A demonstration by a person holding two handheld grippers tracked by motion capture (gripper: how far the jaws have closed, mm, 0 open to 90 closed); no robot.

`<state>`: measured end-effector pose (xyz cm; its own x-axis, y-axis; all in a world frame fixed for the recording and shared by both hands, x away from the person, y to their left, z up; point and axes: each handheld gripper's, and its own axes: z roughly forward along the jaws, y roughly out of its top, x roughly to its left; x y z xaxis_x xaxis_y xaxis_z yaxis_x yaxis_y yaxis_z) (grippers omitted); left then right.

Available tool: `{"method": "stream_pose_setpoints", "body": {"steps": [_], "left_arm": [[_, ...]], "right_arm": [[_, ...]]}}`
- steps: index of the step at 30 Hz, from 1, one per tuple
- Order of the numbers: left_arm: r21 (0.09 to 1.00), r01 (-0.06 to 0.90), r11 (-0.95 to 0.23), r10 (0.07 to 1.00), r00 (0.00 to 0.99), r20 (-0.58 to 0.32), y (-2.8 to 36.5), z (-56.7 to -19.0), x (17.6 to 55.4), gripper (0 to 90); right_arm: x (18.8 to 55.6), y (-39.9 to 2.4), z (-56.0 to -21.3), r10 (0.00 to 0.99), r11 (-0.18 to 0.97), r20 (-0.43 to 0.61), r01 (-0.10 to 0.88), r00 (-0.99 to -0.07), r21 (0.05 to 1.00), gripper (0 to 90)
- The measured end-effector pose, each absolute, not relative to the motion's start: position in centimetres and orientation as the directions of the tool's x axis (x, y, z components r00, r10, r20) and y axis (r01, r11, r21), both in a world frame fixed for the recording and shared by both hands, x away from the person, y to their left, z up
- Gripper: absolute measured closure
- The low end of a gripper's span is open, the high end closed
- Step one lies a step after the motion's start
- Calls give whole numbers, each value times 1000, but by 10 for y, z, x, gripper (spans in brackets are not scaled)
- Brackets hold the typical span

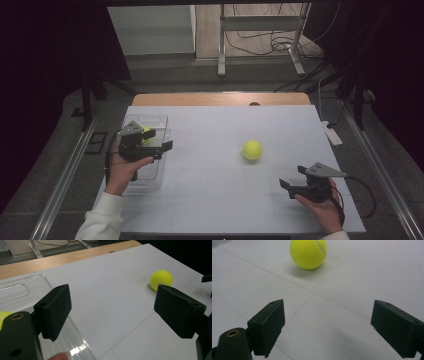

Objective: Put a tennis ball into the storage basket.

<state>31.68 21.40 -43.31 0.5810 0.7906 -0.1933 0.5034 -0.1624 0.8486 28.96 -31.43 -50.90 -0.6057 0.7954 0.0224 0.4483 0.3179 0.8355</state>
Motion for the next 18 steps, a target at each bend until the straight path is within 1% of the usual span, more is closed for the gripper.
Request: {"method": "stream_pose_setpoints", "body": {"steps": [6, 16, 18], "left_arm": [[850, 491, -191, 776, 605, -175, 196, -430, 317, 153], [842, 493, -217, 760, 626, -171, 178, -433, 318, 151], [843, 486, -231, 758, 633, -157, 173, -433, 318, 151]], "right_arm": [[286, -319, -509, 795, 307, 32, 447, -606, 840, 127], [285, -321, -508, 792, 304, 33, 442, -609, 844, 127], [286, -321, -507, 790, 300, 39, 441, -611, 846, 128]]}}
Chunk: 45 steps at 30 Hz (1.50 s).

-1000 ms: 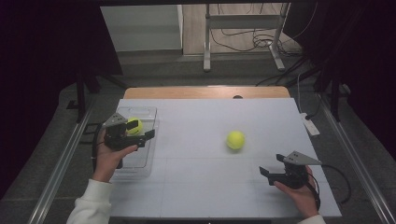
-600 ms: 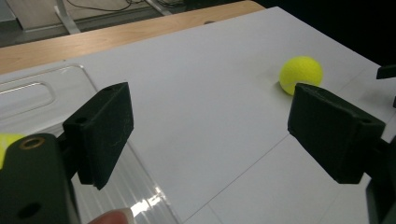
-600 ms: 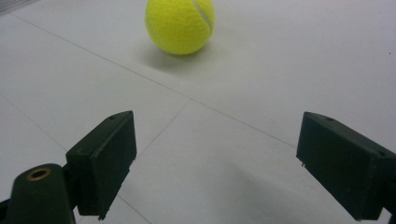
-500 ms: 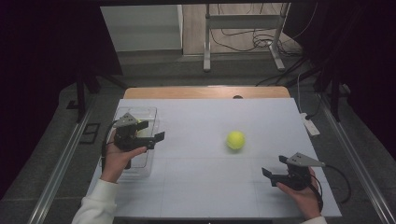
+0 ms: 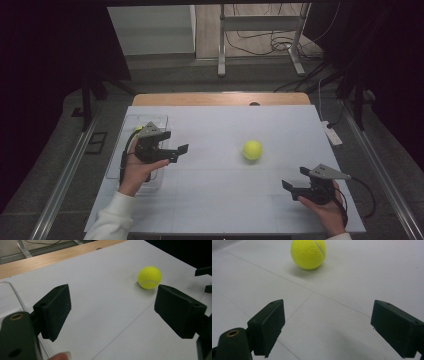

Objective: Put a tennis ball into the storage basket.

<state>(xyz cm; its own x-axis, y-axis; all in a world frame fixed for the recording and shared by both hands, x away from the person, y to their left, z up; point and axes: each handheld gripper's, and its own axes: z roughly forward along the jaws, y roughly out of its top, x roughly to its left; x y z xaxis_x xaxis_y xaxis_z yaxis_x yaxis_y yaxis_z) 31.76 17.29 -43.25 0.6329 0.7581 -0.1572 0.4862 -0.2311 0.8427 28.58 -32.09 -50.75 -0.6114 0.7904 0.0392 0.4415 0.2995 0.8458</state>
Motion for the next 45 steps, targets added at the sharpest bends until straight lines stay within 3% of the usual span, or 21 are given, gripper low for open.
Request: {"method": "stream_pose_setpoints", "body": {"steps": [45], "left_arm": [[792, 514, -331, 728, 672, -132, 107, -435, 348, 150]], "right_arm": [[285, -315, -506, 768, 314, 34, 422, -639, 850, 128]]}}
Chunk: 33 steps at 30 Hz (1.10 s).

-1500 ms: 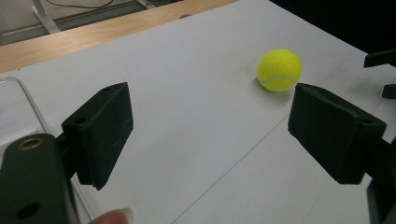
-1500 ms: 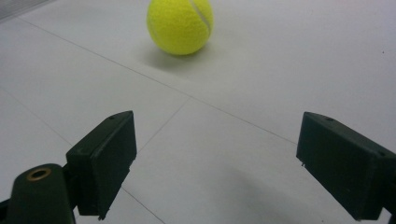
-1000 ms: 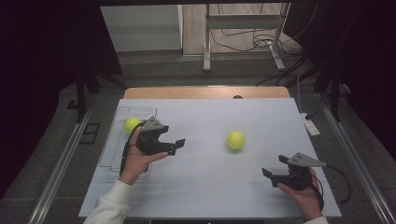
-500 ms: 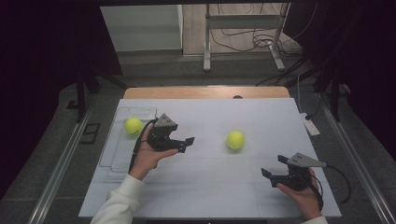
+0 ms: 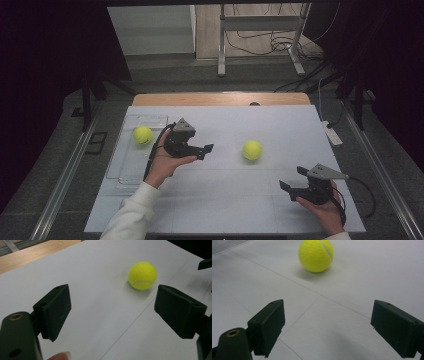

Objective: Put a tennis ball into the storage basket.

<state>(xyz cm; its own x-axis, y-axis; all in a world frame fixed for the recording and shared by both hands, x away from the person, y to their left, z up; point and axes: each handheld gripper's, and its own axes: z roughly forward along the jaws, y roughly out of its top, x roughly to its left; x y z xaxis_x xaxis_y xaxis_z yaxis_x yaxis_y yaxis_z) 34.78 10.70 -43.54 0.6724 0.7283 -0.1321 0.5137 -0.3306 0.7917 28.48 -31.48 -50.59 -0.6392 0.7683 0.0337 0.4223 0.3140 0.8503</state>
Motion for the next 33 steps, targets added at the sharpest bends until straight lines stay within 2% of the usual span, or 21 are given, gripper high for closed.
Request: {"method": "stream_pose_setpoints", "body": {"steps": [33], "left_arm": [[758, 513, -401, 668, 730, -141, 50, -447, 371, 146]], "right_arm": [[285, -311, -506, 761, 318, 37, 422, -648, 849, 128]]}}
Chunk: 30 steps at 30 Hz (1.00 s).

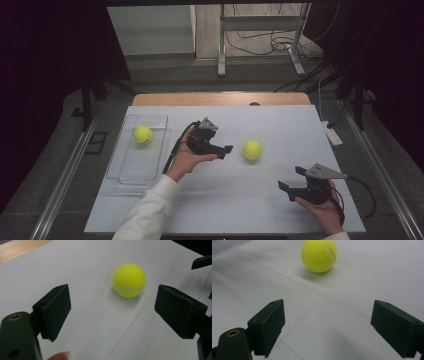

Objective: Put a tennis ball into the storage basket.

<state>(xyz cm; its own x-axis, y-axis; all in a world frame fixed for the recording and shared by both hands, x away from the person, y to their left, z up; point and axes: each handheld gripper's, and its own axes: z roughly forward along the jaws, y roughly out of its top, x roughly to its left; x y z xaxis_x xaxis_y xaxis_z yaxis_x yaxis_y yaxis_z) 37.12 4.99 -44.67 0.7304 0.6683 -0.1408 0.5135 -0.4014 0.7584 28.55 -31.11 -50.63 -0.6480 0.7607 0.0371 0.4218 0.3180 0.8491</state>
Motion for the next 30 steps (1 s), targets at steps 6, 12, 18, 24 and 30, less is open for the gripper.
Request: {"method": "stream_pose_setpoints", "body": {"steps": [6, 12, 18, 24, 30], "left_arm": [[756, 513, -407, 662, 736, -143, 43, -449, 374, 146], [754, 514, -410, 655, 741, -148, 37, -450, 377, 146], [754, 516, -407, 653, 742, -156, 32, -451, 379, 146], [748, 521, -411, 652, 742, -158, 28, -452, 384, 147], [742, 522, -421, 645, 748, -160, 22, -454, 386, 147]], "right_arm": [[285, -312, -506, 760, 319, 35, 420, -649, 850, 128], [285, -312, -506, 763, 315, 39, 423, -645, 849, 128], [285, -312, -507, 763, 316, 38, 424, -645, 849, 128], [286, -313, -507, 765, 317, 37, 425, -644, 848, 129], [286, -312, -507, 764, 319, 37, 426, -644, 847, 129]]}}
